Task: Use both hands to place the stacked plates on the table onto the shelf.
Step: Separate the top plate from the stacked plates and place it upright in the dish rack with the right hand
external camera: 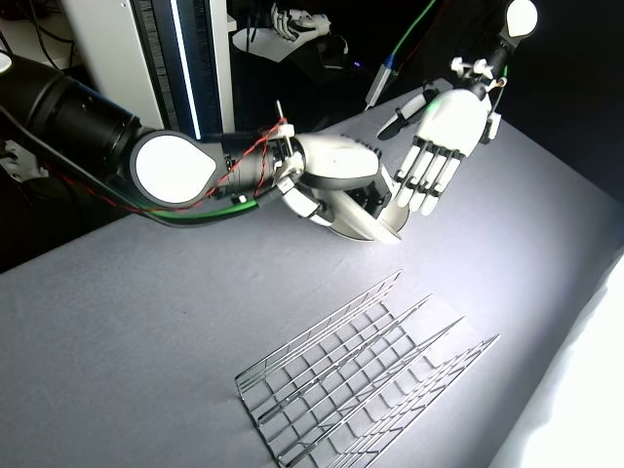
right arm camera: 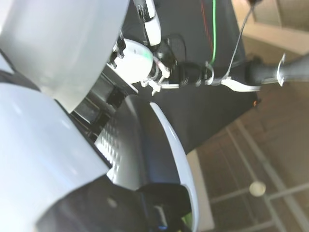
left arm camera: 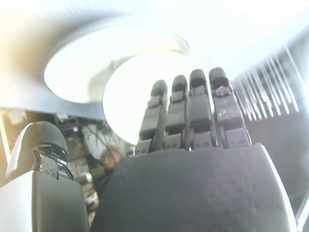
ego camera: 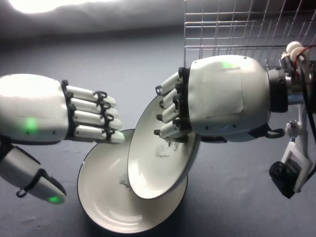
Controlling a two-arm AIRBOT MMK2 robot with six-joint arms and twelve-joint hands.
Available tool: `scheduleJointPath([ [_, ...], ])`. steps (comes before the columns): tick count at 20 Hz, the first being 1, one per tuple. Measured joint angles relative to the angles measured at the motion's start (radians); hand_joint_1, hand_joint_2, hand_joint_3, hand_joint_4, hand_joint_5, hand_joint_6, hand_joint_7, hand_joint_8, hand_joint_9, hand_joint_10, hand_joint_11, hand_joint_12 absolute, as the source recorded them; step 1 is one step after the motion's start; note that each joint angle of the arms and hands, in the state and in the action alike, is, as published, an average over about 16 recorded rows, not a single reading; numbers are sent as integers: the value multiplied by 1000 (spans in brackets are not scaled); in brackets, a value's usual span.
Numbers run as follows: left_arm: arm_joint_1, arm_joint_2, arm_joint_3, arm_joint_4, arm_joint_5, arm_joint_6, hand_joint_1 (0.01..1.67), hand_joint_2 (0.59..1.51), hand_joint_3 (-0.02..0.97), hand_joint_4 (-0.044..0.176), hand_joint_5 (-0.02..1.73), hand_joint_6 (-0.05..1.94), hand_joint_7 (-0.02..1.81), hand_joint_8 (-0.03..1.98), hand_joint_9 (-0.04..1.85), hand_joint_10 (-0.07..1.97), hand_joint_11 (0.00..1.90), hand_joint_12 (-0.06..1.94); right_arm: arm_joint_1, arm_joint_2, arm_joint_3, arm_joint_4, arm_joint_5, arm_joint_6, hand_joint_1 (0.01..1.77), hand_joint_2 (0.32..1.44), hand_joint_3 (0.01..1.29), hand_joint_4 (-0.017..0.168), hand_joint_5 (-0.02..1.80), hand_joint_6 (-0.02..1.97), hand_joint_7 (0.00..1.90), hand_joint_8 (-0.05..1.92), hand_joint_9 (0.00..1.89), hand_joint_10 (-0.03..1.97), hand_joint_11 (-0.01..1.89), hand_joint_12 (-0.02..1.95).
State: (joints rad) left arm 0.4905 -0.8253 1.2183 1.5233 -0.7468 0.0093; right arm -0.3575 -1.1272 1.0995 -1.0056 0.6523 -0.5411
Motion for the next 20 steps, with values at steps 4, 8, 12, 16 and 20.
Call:
scheduleJointPath([
  [4, -28, 44, -3, -9, 6, 22, 13, 1067, 16, -1, 105, 2, 103, 12, 100, 11, 61, 93, 28, 15, -22, 46, -10, 8, 1305, 1024, 13, -2, 814, 1116, 932, 987, 896, 1227, 733, 1267],
  [8, -43, 87, -11, -30, 27, 77, 15, 1066, 15, -1, 107, 1, 109, 13, 102, 11, 65, 92, 52, 30, -45, 116, -27, 23, 1314, 1024, 13, -2, 831, 1121, 949, 978, 894, 1222, 739, 1268],
  [12, -46, 118, -24, -71, 59, 158, 17, 1063, 15, -1, 108, 0, 112, 13, 105, 11, 68, 91, 74, 43, -58, 204, -51, 40, 1325, 1025, 14, -2, 850, 1114, 963, 961, 893, 1217, 743, 1266],
  [16, -48, 141, -37, -115, 97, 243, 20, 1060, 15, -1, 111, 0, 118, 13, 109, 11, 71, 91, 93, 51, -66, 309, -81, 63, 1337, 1025, 15, -2, 869, 1093, 983, 939, 894, 1203, 749, 1261],
  [20, -48, 158, -51, -158, 127, 308, 22, 1058, 15, -1, 116, 1, 124, 13, 113, 12, 73, 98, 113, 54, -72, 419, -111, 84, 1344, 1025, 14, -3, 881, 1070, 994, 925, 897, 1195, 757, 1252],
])
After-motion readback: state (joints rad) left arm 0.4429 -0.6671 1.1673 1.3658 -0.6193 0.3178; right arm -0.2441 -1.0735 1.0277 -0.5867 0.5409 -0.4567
